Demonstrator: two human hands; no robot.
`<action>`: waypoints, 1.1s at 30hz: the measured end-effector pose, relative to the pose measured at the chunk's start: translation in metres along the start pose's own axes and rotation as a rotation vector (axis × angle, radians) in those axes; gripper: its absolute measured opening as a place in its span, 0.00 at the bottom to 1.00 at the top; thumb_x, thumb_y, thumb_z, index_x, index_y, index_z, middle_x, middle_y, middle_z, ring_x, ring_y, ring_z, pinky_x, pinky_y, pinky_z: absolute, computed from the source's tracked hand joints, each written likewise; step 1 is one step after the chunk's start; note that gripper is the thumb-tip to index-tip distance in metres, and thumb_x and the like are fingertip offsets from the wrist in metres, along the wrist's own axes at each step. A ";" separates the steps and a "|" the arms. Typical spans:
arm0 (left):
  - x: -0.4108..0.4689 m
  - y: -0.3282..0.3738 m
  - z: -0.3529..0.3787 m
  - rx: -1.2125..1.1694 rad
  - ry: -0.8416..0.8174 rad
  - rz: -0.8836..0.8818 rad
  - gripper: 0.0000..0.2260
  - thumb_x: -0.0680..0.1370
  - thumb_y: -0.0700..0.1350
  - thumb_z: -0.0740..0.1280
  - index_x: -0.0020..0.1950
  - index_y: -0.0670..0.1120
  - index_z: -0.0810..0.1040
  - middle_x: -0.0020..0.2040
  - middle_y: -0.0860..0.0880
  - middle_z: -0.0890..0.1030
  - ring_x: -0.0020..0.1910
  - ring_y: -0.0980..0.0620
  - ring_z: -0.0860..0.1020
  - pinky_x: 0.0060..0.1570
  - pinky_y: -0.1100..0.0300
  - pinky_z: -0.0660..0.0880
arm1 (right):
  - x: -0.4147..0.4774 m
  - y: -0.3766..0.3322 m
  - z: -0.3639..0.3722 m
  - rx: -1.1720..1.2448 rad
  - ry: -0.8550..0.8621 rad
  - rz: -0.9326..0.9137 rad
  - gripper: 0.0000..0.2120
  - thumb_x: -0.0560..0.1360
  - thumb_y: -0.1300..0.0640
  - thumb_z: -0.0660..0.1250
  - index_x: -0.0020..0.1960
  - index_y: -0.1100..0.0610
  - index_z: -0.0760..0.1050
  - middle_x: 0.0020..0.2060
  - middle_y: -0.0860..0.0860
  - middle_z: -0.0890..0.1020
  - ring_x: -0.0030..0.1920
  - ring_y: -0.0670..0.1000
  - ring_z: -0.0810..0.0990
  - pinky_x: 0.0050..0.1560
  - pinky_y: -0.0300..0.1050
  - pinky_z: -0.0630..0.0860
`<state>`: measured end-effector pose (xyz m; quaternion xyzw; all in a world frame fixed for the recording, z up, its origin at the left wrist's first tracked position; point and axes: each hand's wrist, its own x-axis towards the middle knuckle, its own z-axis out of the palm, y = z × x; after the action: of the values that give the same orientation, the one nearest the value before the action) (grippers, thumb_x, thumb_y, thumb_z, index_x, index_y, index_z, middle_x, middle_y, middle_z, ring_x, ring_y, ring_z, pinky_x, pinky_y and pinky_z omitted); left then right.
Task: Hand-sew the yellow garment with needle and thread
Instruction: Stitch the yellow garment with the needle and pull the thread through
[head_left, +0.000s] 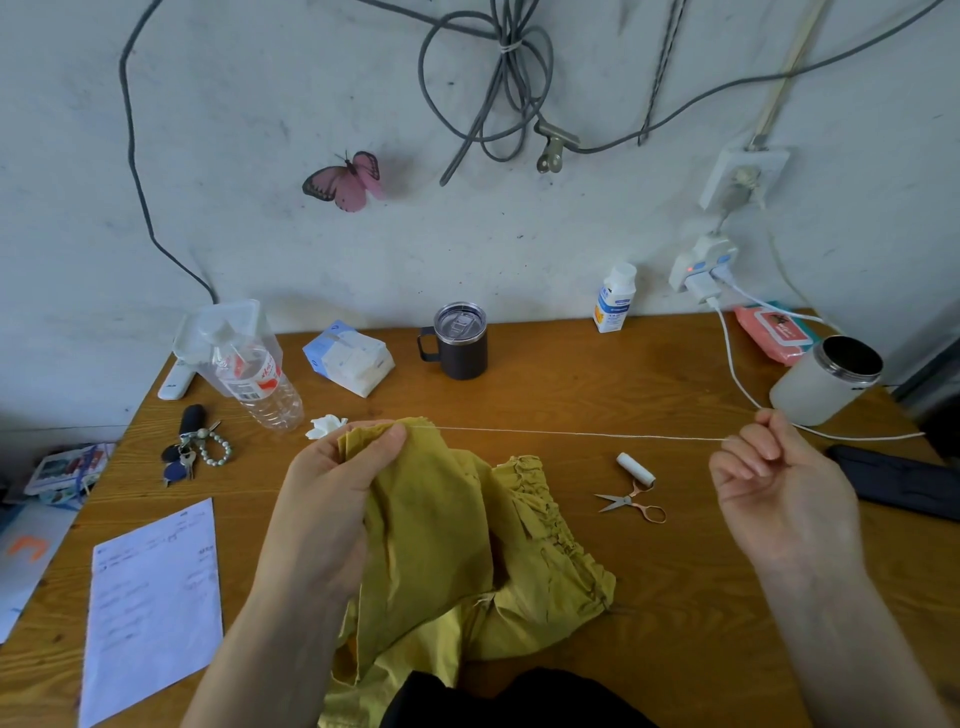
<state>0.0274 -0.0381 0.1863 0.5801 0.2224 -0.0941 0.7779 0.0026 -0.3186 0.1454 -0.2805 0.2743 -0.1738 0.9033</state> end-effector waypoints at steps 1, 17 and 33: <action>0.000 0.000 -0.001 0.000 0.006 -0.001 0.04 0.73 0.39 0.69 0.41 0.40 0.82 0.35 0.43 0.86 0.33 0.49 0.85 0.28 0.62 0.79 | 0.000 -0.001 0.000 0.004 0.008 -0.003 0.12 0.80 0.56 0.55 0.40 0.54 0.71 0.25 0.45 0.68 0.23 0.41 0.64 0.23 0.32 0.63; -0.014 -0.005 0.010 0.025 -0.148 -0.042 0.05 0.64 0.44 0.71 0.34 0.44 0.86 0.37 0.42 0.86 0.35 0.49 0.85 0.31 0.62 0.79 | -0.029 0.029 0.024 -0.426 -0.378 -0.122 0.06 0.72 0.56 0.62 0.42 0.56 0.77 0.25 0.47 0.72 0.25 0.44 0.67 0.25 0.34 0.68; -0.022 -0.008 0.016 0.059 -0.300 -0.044 0.07 0.66 0.45 0.71 0.38 0.43 0.86 0.39 0.41 0.86 0.36 0.48 0.85 0.35 0.60 0.80 | -0.065 0.060 0.055 -1.286 -0.844 -0.794 0.09 0.76 0.54 0.62 0.45 0.56 0.79 0.32 0.44 0.79 0.33 0.42 0.77 0.31 0.36 0.73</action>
<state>0.0088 -0.0577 0.1932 0.5774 0.1136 -0.2031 0.7826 -0.0066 -0.2185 0.1733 -0.8530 -0.1571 -0.1688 0.4682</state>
